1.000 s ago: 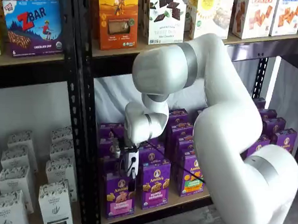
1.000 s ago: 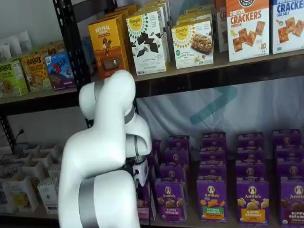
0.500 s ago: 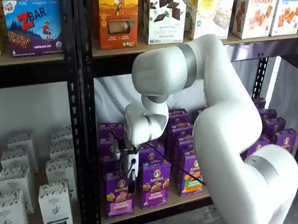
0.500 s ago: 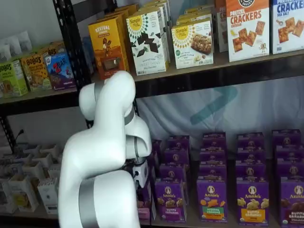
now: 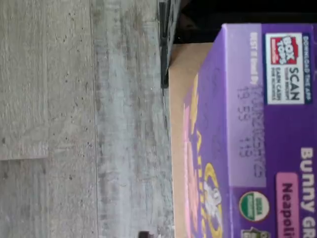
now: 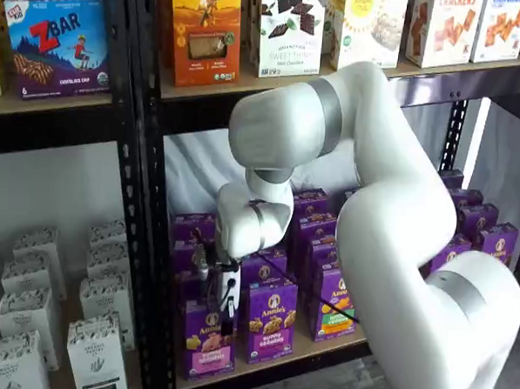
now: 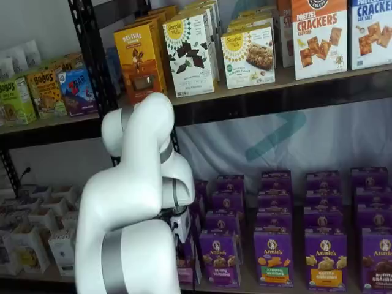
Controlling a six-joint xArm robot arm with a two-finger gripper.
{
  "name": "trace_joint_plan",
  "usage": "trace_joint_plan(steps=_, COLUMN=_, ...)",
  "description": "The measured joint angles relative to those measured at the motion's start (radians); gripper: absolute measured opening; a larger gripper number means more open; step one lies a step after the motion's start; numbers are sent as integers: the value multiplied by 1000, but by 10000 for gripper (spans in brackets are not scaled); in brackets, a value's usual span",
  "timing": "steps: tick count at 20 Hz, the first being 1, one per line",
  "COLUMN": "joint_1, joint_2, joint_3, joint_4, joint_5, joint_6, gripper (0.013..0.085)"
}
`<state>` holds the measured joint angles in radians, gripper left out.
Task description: Pick up the purple box with a pink patch in the middle, on the bottom shelf, the first box from the left
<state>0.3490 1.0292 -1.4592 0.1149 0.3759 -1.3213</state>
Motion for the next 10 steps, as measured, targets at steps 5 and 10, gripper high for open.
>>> trace_joint_plan(steps=5, joint_1=3, joint_2=6, joint_3=-2, joint_4=0, joint_5=-11, joint_6=3, gripper=610)
trace_joint_plan(steps=10, joint_1=4, joint_2=6, joint_3=0, joint_4=1, joint_5=-9, joint_6=2, gripper=570)
